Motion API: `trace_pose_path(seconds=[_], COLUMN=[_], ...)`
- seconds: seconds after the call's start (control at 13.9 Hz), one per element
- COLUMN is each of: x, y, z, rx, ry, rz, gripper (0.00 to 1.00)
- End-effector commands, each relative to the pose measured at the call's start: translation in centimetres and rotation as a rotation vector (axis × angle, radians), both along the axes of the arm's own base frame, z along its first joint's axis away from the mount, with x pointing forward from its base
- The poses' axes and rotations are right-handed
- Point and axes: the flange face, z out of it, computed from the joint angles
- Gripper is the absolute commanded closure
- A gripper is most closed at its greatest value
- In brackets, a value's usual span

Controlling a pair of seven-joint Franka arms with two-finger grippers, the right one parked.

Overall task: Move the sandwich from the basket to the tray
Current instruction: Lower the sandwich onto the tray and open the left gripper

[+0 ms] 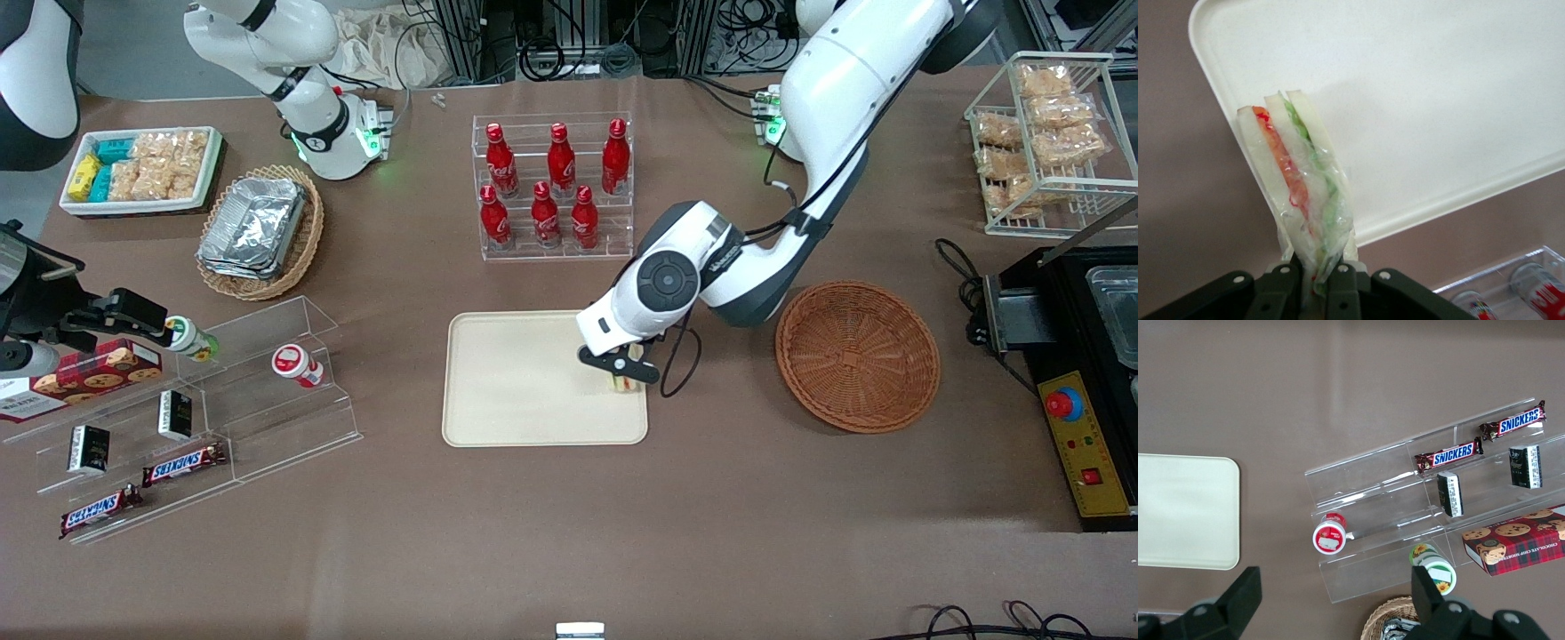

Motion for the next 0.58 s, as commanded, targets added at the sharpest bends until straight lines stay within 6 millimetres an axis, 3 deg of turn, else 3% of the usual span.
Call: trace_pose_path(seconds=[0.0,0.29,0.36,0.43,0.5], x=[0.6,1.1,1.1,1.1,1.2], y=[-0.8,-0.7,-0.7,-0.7,-0.6], z=[-1.5,-4.1,-3.8,-3.4,-3.1], rx=[0.005,0.006,0.005,0.008,0.018], ry=[-0.014,-0.01,-0.007,-0.01,-0.015], rz=[-0.019,-0.019,-0.001,0.022,0.06], gripper=[1.0,1.0,0.87,0.16,0.0])
